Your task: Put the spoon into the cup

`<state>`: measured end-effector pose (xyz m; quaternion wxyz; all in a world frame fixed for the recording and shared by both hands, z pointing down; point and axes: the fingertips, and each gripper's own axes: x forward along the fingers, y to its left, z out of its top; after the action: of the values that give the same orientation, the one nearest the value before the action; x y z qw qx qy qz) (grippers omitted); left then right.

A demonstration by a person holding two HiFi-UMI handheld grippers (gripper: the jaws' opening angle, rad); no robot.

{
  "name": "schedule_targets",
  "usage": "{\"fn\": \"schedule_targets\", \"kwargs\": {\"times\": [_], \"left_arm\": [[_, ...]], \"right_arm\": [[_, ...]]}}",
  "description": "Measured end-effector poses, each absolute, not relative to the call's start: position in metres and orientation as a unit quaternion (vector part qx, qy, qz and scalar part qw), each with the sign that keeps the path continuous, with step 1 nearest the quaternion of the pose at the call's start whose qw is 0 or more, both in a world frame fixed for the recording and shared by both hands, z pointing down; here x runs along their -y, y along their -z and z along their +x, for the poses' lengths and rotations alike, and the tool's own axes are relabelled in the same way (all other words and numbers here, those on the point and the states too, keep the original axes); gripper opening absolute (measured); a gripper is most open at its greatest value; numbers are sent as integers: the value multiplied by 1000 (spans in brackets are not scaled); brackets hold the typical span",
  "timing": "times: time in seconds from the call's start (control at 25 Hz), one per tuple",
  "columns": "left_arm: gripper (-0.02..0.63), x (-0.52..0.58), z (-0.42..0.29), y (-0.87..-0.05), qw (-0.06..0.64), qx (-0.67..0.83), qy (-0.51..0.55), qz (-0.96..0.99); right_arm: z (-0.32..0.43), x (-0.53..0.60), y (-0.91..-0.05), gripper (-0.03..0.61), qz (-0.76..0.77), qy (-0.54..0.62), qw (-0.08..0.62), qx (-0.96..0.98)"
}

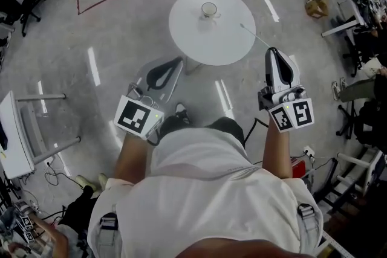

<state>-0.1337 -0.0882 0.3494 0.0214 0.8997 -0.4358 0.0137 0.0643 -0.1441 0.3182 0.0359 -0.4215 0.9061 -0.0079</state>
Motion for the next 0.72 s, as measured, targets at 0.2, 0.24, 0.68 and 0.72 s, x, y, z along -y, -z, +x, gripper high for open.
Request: {"fn": "schedule_targets", "kwargs": {"times": [0.2,0.24,0.68,0.72], "left_arm": [[3,130,-159,-351,29,439,-2,898],[3,137,-158,-352,32,439,-1,898],[3,254,-115,-364,33,514,-37,856],[3,268,-107,-365,34,523,-36,851]], "right_arm": [[39,191,-319,12,-417,5,24,-909],[39,199,-321,12,-416,7,23,-909],[69,344,-356,12,-350,40,12,-936],[74,362,-358,12,-340,42,11,-939]]}}
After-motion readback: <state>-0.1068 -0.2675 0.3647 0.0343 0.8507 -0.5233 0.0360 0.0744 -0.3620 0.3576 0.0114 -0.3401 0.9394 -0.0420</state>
